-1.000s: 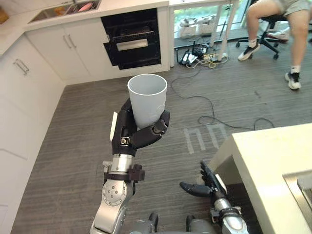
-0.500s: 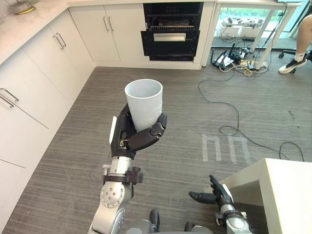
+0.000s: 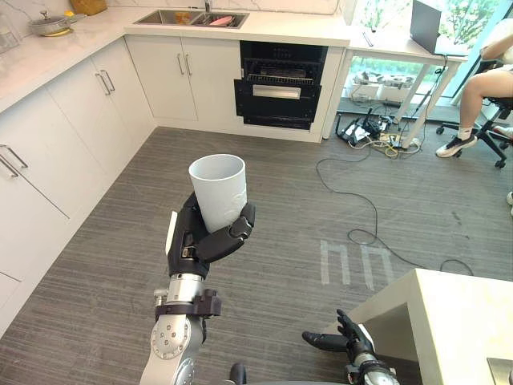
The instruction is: Walk over to the sink, pick up the cup, carry it to the dishwasher, place the cup inside the dishwasher, then close the dishwasher door
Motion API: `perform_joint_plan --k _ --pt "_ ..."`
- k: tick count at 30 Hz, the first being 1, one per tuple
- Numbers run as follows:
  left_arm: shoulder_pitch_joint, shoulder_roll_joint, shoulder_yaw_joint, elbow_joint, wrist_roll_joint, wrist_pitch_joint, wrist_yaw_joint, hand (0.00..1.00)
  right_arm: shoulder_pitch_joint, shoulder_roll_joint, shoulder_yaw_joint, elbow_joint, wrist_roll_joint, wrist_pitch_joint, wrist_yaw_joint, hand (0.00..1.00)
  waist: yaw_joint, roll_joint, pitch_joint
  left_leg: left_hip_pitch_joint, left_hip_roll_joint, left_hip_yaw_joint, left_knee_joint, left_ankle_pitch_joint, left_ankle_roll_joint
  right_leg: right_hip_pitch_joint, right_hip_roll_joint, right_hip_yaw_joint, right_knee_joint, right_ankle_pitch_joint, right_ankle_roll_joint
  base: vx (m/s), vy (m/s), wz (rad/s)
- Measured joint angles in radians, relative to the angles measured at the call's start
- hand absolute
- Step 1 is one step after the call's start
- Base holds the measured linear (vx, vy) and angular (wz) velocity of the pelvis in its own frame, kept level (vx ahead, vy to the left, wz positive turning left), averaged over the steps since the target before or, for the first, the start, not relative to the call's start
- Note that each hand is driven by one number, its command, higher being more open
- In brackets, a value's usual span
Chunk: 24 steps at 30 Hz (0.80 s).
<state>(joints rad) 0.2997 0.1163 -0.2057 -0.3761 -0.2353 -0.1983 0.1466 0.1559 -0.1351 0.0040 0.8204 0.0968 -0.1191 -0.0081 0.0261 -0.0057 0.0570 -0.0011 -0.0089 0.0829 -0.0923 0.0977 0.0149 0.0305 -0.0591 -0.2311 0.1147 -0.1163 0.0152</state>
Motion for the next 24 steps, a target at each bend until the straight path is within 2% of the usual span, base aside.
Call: perform_joint_plan --k 10,16,19,24 --pt "-0.009 -0.022 -0.001 0.041 -0.021 0.002 0.003 0.0 -0.034 0.009 -0.001 0.0 0.0 0.003 -0.04 1.0 0.001 0.0 0.0 -0.043 0.002 -0.013 0.0 0.009 -0.003 -0.03 0.003 -0.021 -0.013 0.007 -0.003 0.0 -0.001 0.05" --pt "-0.015 -0.023 -0.01 0.078 -0.026 0.016 0.005 0.0 -0.101 0.023 -0.002 -0.02 -0.002 0.004 -0.082 1.0 0.013 -0.004 0.003 -0.065 0.008 0.012 0.006 0.001 -0.006 -0.05 0.01 0.001 -0.047 0.027 -0.003 0.03 0.004 -0.13" --pt "-0.019 -0.024 -0.009 0.078 -0.029 0.017 0.005 0.0 -0.113 0.027 -0.014 -0.034 -0.004 0.004 -0.088 1.0 0.016 -0.007 0.005 -0.07 0.006 0.022 0.02 -0.015 -0.004 -0.049 0.008 0.01 -0.054 0.029 -0.001 0.06 0.021 -0.12" --pt "-0.022 -0.038 -0.001 0.072 -0.029 0.017 0.006 0.0 -0.126 0.033 -0.037 -0.055 -0.016 0.005 -0.108 1.0 0.033 -0.007 0.009 -0.106 0.001 0.052 0.129 -0.109 0.001 -0.048 -0.01 0.031 -0.037 0.016 0.014 0.05 0.038 -0.14"
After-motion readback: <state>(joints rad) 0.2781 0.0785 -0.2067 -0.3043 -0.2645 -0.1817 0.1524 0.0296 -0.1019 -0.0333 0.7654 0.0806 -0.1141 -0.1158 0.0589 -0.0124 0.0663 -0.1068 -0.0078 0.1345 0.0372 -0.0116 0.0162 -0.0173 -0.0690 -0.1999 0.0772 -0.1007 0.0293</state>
